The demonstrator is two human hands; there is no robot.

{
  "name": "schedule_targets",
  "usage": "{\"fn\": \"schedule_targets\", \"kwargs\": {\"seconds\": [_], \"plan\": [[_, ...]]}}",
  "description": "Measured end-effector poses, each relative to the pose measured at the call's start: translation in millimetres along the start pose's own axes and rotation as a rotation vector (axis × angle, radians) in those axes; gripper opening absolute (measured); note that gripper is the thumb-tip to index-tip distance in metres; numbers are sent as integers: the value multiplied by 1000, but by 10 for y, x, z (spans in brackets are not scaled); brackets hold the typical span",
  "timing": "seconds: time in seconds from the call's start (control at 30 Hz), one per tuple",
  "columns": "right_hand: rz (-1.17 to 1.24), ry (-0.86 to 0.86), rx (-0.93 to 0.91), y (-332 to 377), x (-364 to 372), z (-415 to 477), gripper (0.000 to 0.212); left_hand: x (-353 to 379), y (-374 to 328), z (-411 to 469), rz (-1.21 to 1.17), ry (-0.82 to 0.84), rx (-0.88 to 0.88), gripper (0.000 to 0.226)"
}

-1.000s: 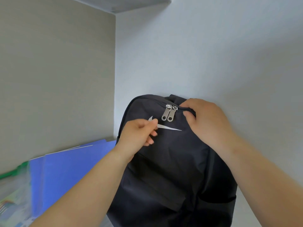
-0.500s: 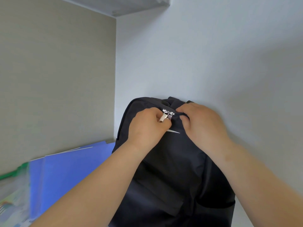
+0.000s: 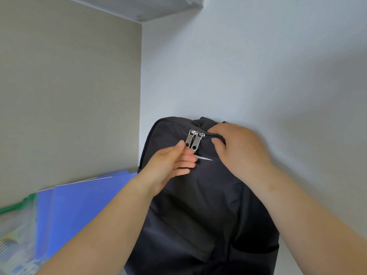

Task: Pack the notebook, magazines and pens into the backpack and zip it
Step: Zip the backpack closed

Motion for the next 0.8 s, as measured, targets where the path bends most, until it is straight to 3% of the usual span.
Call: {"fn": "schedule_targets", "kwargs": {"seconds": [0.23, 0.3, 0.4, 0.6, 0.8], "plan": [[48, -12, -45, 23, -19, -25, 24, 179, -66, 12, -51, 90, 25, 43], [56, -17, -55, 32, -18, -21, 24, 248, -65, 16, -91, 81, 24, 30], [54, -18, -67, 26, -11, -18, 24, 266, 43, 25, -194, 66, -8, 41], [58, -18, -75, 22, -25, -33, 25, 178, 306, -89, -242, 48, -93, 40], [112, 9, -52, 66, -54, -151, 38, -290, 257, -353, 118, -102, -128, 24]]}}
Point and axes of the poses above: each hand's wrist, its own z-axis towards the middle knuckle, its own x-axis out of the palm, y = z × x, the point moved 7 cm from there along z, towards the middle knuckle
